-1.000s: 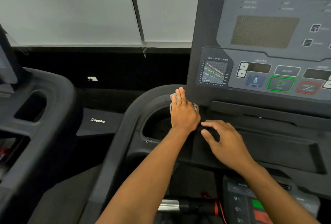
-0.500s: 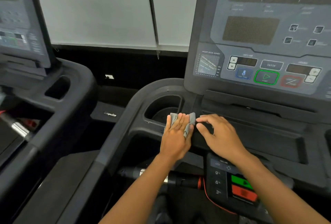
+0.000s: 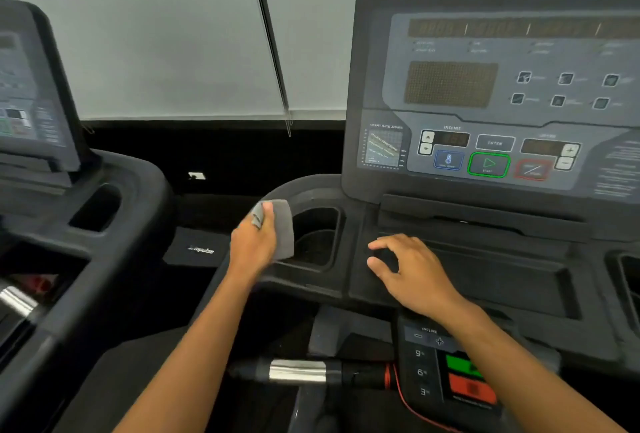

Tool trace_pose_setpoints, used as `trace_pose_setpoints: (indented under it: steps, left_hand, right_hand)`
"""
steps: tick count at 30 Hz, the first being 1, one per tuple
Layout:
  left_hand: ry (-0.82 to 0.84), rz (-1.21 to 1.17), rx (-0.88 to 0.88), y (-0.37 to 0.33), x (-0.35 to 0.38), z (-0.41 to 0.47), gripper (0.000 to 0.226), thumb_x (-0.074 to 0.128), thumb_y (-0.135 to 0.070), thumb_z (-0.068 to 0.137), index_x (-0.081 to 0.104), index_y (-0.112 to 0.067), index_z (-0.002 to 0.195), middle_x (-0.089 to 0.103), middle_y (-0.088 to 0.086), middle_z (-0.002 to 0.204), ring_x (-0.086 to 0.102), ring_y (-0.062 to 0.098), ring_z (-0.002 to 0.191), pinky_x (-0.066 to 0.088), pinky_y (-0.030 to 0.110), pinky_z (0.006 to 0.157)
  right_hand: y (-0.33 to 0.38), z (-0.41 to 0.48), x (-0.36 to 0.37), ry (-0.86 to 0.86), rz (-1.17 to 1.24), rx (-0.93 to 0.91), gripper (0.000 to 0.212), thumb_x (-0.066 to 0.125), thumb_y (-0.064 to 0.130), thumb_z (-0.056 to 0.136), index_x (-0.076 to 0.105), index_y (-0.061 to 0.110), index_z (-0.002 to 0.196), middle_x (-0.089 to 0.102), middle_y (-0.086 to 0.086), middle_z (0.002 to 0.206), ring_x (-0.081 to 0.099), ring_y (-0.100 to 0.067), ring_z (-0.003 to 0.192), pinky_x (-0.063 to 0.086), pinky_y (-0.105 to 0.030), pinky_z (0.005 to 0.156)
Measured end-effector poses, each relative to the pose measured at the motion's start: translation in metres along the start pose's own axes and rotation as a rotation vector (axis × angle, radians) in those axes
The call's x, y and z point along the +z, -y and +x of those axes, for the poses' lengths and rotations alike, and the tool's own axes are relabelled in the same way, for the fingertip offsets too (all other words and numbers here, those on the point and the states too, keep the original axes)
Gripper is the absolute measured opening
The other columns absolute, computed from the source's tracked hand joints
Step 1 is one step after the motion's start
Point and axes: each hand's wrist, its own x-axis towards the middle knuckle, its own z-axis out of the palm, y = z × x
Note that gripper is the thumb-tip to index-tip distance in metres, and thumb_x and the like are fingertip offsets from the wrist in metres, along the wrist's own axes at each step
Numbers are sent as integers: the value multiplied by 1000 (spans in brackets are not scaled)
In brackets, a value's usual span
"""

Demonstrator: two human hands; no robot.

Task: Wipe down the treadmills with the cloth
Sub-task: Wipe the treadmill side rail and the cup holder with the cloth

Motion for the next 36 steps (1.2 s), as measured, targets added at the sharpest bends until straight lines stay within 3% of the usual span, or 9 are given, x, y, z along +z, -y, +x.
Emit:
trace_pose_setpoints:
  steps: [3, 6, 9, 12, 15, 21, 27, 31, 36]
  left_hand:
    - [-71, 170, 276, -15, 10, 49, 47, 38, -48, 109, 63, -10, 119, 64, 9, 114, 63, 32, 108, 48, 43, 86]
    - [98, 269, 611, -13, 50, 78, 25, 54, -21, 106, 64, -17, 128, 62, 4, 120, 61, 27, 110, 50, 42, 93]
    - [359, 416, 791, -6, 91, 87, 41, 61, -5, 93, 66, -14, 133, 61, 5, 131, 56, 30, 124, 46, 48, 107]
    - [384, 459, 867, -1, 106, 93, 47, 62, -8, 89, 63, -15, 135, 58, 4, 135, 50, 28, 124, 44, 42, 107]
    - [388, 426, 871, 8, 98, 102, 45, 61, -2, 85, 65, -12, 128, 60, 6, 129, 51, 29, 118, 45, 42, 105]
    - [220, 509, 749, 36, 68, 93, 38, 65, -1, 85, 68, -5, 123, 61, 12, 114, 56, 27, 101, 49, 37, 96]
    - [139, 548, 560, 72, 37, 53, 47, 77, 3, 74, 69, 3, 121, 61, 18, 102, 58, 31, 86, 52, 35, 71]
    - [79, 627, 430, 86, 30, 17, 54, 80, 2, 67, 69, 6, 120, 62, 22, 99, 59, 35, 86, 52, 41, 73]
    - [-42, 687, 320, 84, 34, -38, 38, 79, 0, 66, 70, 5, 103, 64, 23, 97, 60, 36, 86, 53, 45, 77]
  right_hand:
    - [2, 6, 0, -17, -19, 32, 31, 60, 46, 99, 64, 33, 127, 62, 12, 132, 52, -13, 124, 40, -25, 97]
    - [5, 13, 4, -39, -35, 60, 32, 59, 47, 99, 64, 32, 127, 61, 13, 133, 51, -12, 124, 36, -21, 96]
    - [10, 21, 10, -37, -62, 87, 34, 57, 48, 99, 63, 32, 129, 59, 12, 137, 50, -12, 127, 36, -23, 101]
    - [17, 30, 17, -48, -70, 103, 34, 58, 47, 100, 63, 30, 129, 60, 10, 137, 50, -15, 126, 37, -25, 102]
    - [24, 37, 27, -44, -71, 113, 34, 59, 45, 100, 64, 29, 129, 60, 10, 135, 51, -15, 124, 39, -24, 100]
    - [39, 44, 39, -26, -77, 114, 36, 57, 47, 100, 62, 31, 132, 57, 11, 140, 48, -13, 130, 39, -27, 106]
    - [46, 38, 41, -5, -90, 86, 35, 58, 46, 100, 62, 30, 131, 58, 10, 140, 48, -15, 130, 37, -27, 106]
    - [42, 29, 35, 9, -101, 65, 35, 58, 46, 100, 63, 31, 130, 57, 10, 141, 47, -14, 131, 35, -26, 106]
    - [33, 5, 23, 31, -98, 6, 34, 59, 45, 99, 64, 29, 129, 58, 9, 139, 47, -15, 129, 31, -21, 100]
